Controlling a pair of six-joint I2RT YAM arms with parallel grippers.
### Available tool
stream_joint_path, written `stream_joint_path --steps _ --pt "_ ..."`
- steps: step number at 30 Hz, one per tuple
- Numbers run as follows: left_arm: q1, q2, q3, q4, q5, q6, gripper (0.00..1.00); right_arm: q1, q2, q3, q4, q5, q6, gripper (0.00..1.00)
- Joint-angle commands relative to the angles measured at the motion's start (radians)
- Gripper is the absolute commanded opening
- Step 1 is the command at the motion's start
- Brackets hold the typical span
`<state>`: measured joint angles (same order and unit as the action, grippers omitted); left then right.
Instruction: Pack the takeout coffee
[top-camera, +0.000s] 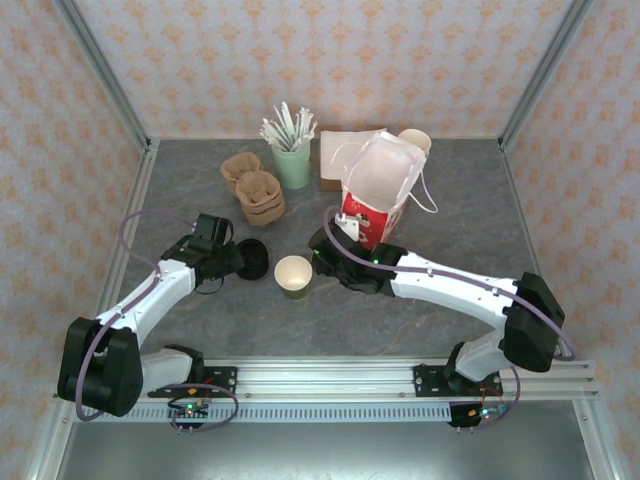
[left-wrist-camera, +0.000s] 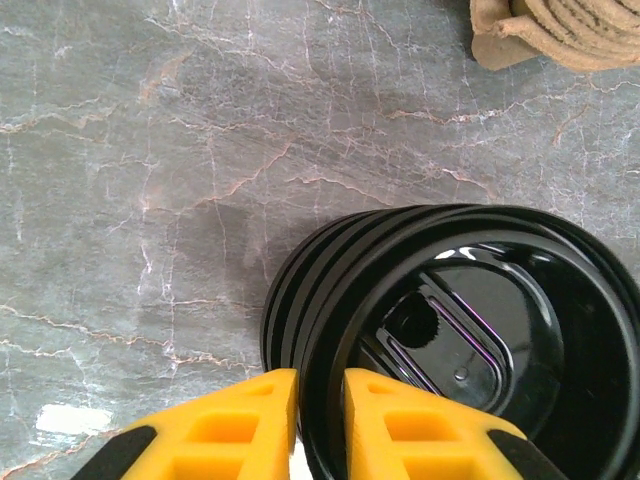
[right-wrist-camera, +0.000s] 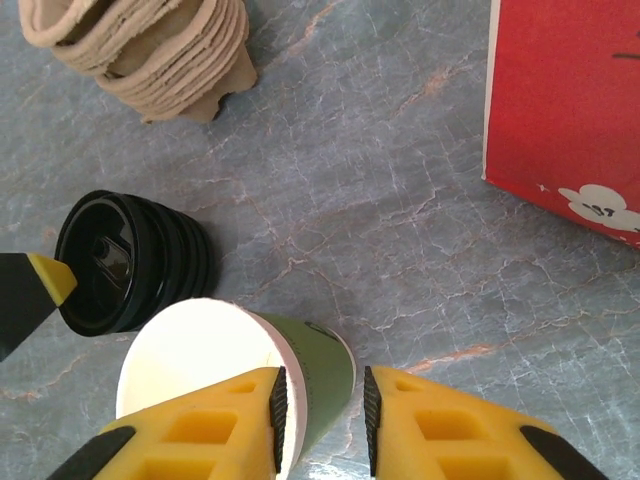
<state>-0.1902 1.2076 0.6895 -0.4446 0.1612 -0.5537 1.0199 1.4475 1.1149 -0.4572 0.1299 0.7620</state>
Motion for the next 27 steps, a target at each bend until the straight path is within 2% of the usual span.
stream_joint_path --steps 1,4,11,20,27 --pt "-0.012 0.009 0.032 0.003 0.008 -0.014 0.18 -0.01 -0.031 0.031 -0.029 0.005 -0.015 0.3" --pt "-0.013 -0.001 0.035 -0.004 0.012 -0.017 0.15 -0.015 -0.037 0.037 -0.024 -0.009 -0.018 0.3" --pt "-0.019 -0.051 0.068 -0.058 0.019 -0.01 0.14 -0.03 -0.02 0.077 0.059 -0.147 -0.034 0.34" --pt "-0.062 -0.132 0.174 -0.214 0.01 0.002 0.13 -0.027 0.121 0.274 0.04 -0.26 -0.111 0.4" --pt "-0.111 -0.149 0.268 -0.321 0.0 0.005 0.13 -0.004 0.237 0.448 -0.065 -0.249 -0.21 0.47"
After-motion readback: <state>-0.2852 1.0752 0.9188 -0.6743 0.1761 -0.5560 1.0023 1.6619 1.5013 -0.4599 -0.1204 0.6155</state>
